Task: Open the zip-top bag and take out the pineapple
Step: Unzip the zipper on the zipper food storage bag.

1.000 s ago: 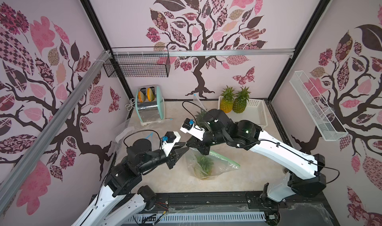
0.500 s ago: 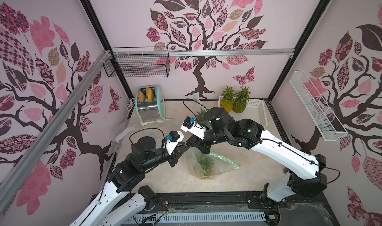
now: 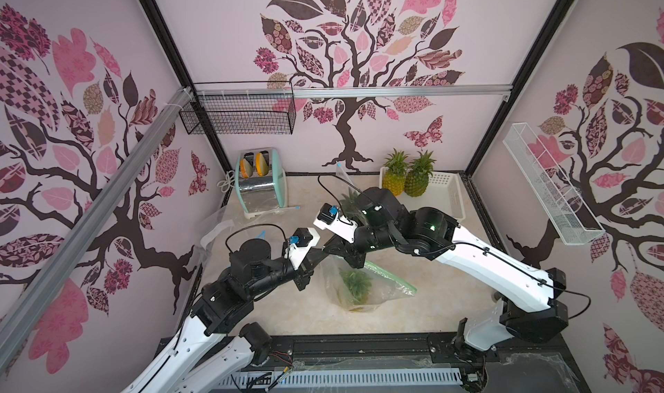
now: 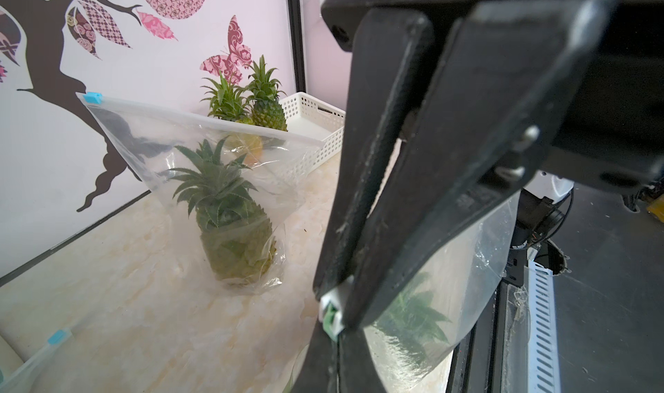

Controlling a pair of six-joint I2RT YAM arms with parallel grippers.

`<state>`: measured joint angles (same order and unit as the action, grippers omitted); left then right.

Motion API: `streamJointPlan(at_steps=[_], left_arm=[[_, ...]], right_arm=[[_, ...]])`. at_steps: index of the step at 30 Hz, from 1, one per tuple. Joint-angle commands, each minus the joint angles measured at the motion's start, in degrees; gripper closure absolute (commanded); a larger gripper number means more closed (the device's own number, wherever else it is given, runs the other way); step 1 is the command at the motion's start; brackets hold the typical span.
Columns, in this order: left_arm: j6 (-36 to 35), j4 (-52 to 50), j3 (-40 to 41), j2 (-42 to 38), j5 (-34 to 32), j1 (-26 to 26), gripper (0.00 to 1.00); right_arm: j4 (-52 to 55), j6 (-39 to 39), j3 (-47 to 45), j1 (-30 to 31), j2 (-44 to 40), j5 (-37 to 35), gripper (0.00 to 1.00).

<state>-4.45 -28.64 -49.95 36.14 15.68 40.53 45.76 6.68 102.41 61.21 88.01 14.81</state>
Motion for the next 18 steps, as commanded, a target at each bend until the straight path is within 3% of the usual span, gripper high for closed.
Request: streamJointPlan(at_steps=[1,14,18], left_arm=[[2.5,4.1,0.5,-2.2,-2.9,-0.2,1.0],[4.8,4.6,0.5,-3.5,-5.5,-0.3,1.0],[5.4,4.5,0.6,-4.2,-9.0,-0.3,1.0]], right_arm=[[-0.3,0.0,-1.9,-1.1,-1.5,-1.9,0.99],[-2.0,-0.4,-8.1,-4.0,-5.6,-0.3,0.99],[-1.6,-0.6,-9.6,-4.7,-6.8,-0.4,1.0]])
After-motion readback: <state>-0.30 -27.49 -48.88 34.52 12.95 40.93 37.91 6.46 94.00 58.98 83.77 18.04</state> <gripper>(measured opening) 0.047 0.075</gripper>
